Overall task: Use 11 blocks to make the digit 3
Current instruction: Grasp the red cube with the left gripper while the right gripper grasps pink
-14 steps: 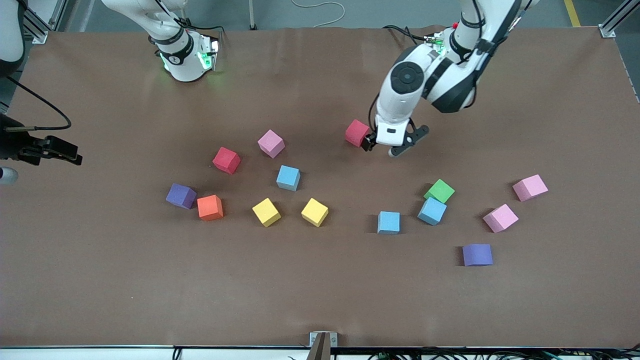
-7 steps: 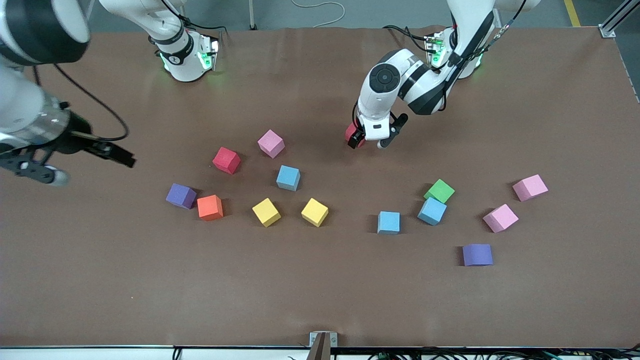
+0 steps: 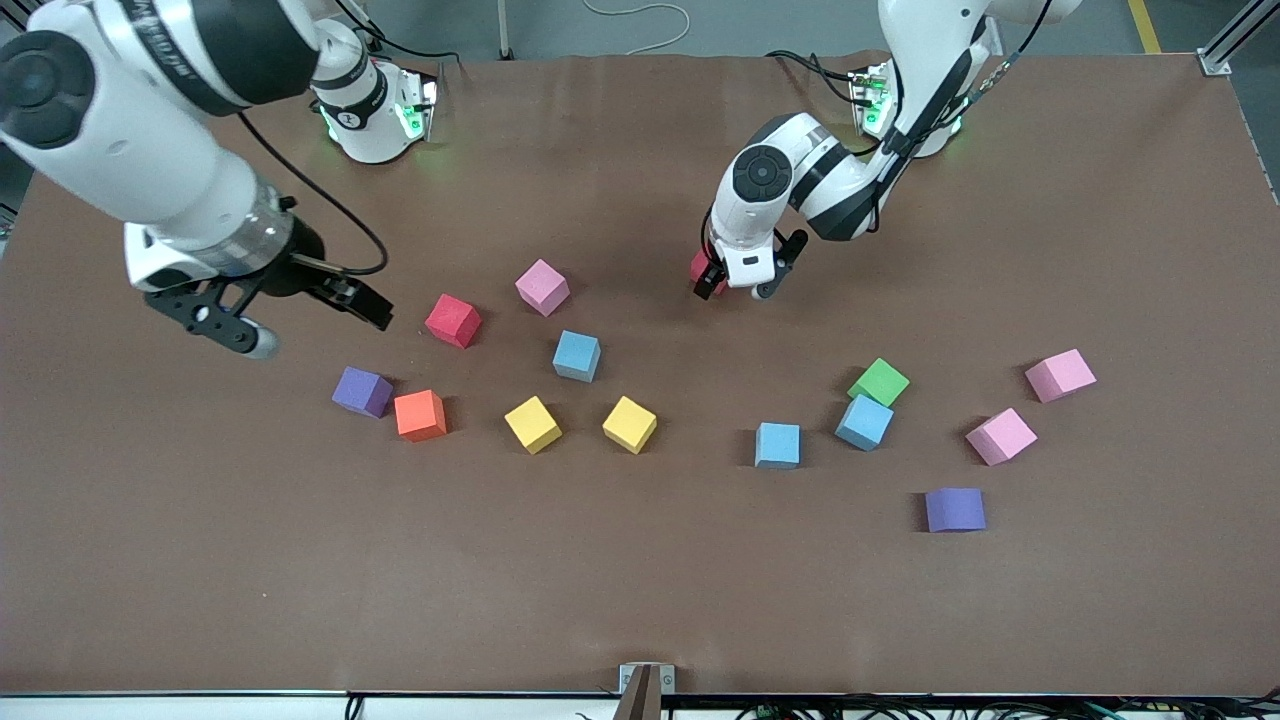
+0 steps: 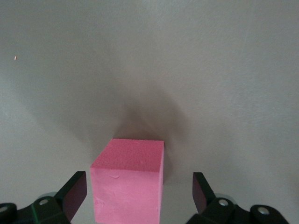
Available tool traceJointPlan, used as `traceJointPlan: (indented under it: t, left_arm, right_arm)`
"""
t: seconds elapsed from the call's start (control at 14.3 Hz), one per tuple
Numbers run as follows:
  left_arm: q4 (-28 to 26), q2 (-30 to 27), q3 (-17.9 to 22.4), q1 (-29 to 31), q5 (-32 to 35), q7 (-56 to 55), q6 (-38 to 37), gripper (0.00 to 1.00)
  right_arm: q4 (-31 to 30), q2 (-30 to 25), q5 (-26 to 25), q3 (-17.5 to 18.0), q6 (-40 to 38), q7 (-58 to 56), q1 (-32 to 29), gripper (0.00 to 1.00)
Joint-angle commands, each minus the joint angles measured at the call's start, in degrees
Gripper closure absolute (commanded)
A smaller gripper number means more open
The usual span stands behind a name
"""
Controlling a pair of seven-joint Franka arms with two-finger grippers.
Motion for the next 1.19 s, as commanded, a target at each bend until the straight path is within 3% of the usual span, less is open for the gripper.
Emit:
traceJointPlan:
  t: [0.0,0.28,0.49,0.56,0.77,0.91,1.12]
  left_arm:
    - [-0.74,0.18,0.10,-0.86,1.29,-2.58,1.01,0.00]
    - [-0.74,2.12,0.19,-2.00,1.29,-2.77,2.68,0.02]
    - [-0.83,2.30,0.19,-2.09,1.29,-2.68,2.68,0.05]
    - [-0.57,2.82,0.19,-2.09,1.29,-2.68,2.77,0.09]
    - [1.01,3.70,0.19,-2.53,1.29,-4.07,4.26,0.49]
    - [2.59,3.79,0.28,-2.53,1.29,-6.36,4.18,0.57]
    - [5.84,3.70,0.28,-3.14,1.55,-6.64,3.65,0.57]
  right_arm:
    - [-5.14,0.19,-1.73,-0.54,3.84,9.00,4.39,0.00]
    - [-16.65,-0.61,-1.11,-0.36,13.40,18.85,9.23,0.00]
    - [-26.30,-1.39,2.75,-0.36,21.14,19.40,10.99,0.00]
    - [-31.65,-3.31,2.84,-0.36,25.87,19.75,11.87,0.00]
    - [-44.24,-6.14,2.84,-0.36,38.17,22.55,15.64,0.00]
    - [-46.81,-4.75,2.76,-0.45,45.13,26.42,18.81,0.00]
    - [-47.52,0.44,2.67,-0.45,50.15,26.52,20.57,0.00]
